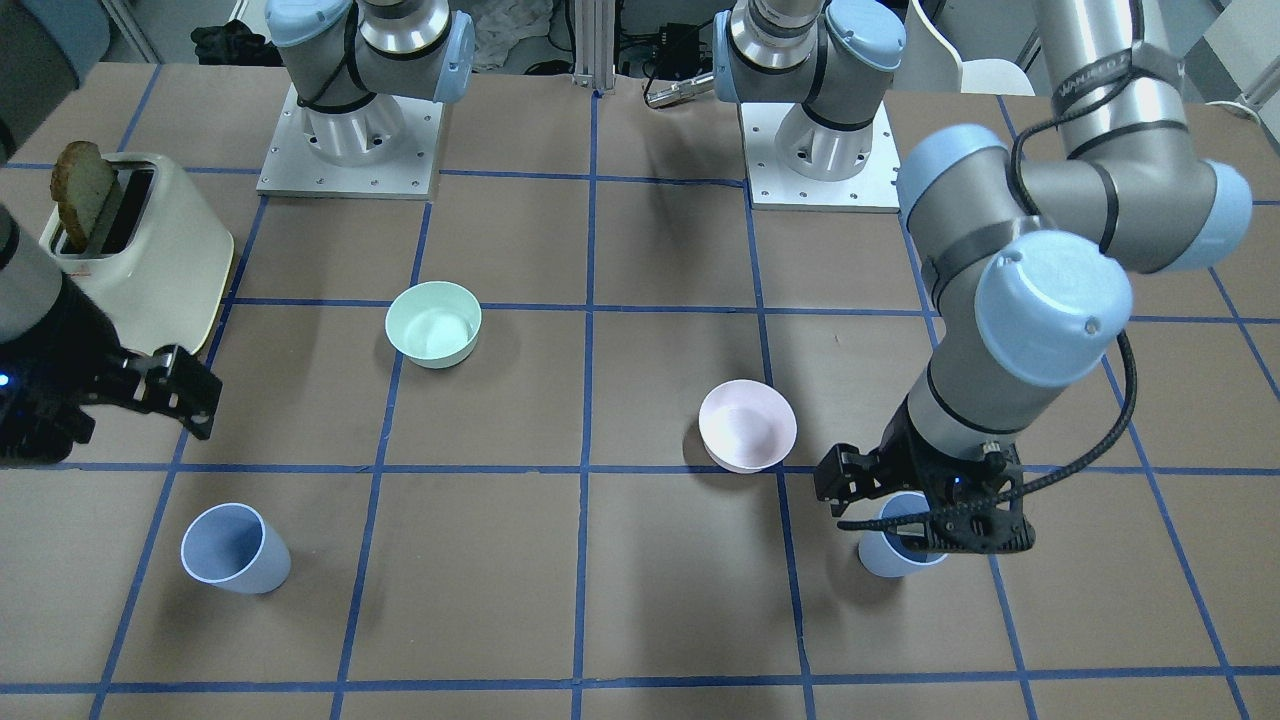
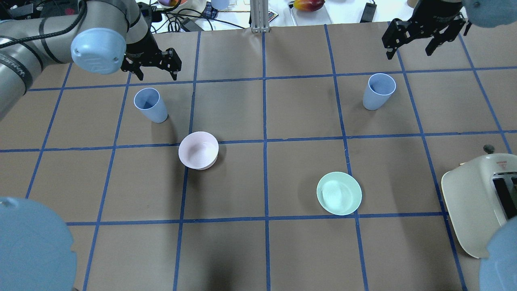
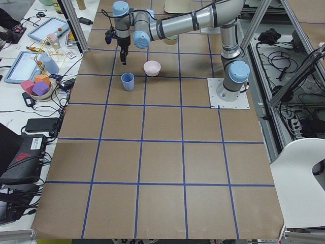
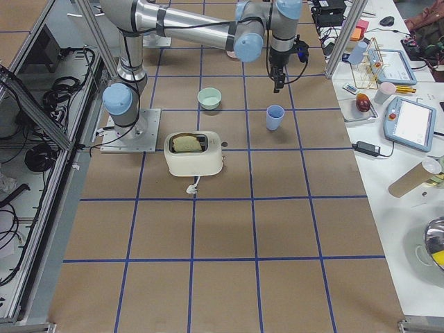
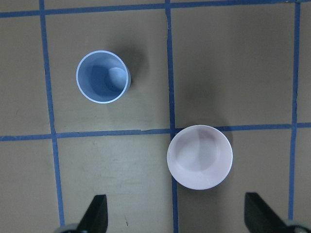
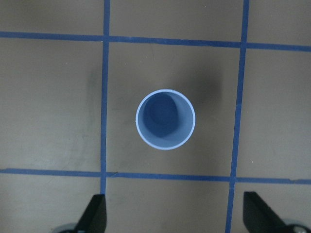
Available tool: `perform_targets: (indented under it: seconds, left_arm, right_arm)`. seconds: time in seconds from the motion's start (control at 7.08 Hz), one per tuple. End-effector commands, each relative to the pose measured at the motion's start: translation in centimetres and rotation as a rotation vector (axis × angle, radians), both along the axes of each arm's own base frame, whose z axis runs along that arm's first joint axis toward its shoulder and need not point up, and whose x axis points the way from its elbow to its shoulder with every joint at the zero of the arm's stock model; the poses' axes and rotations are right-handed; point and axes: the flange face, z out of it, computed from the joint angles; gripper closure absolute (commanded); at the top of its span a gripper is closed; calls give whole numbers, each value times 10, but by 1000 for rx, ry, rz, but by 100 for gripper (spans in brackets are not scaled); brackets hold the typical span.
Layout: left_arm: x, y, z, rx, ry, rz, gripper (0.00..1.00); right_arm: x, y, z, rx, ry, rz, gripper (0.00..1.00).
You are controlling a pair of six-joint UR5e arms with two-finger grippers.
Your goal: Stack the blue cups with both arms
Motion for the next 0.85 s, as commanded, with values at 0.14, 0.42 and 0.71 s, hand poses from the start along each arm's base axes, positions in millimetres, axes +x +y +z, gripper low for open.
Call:
perform_targets:
  seconds: [0.14,0.42,0.71]
  left_arm:
    - [13,-14,-58,65,-57,2,18]
    - [13,-12,-71,88,-59,4,70]
    - [12,-13,-71,88,-59,6,100]
  right_arm:
    - [-21,-36,-54,8,6,41,0]
    - [-28,-39,-69,29,1,41,0]
    - [-34,-47,-98,71,-9,24,0]
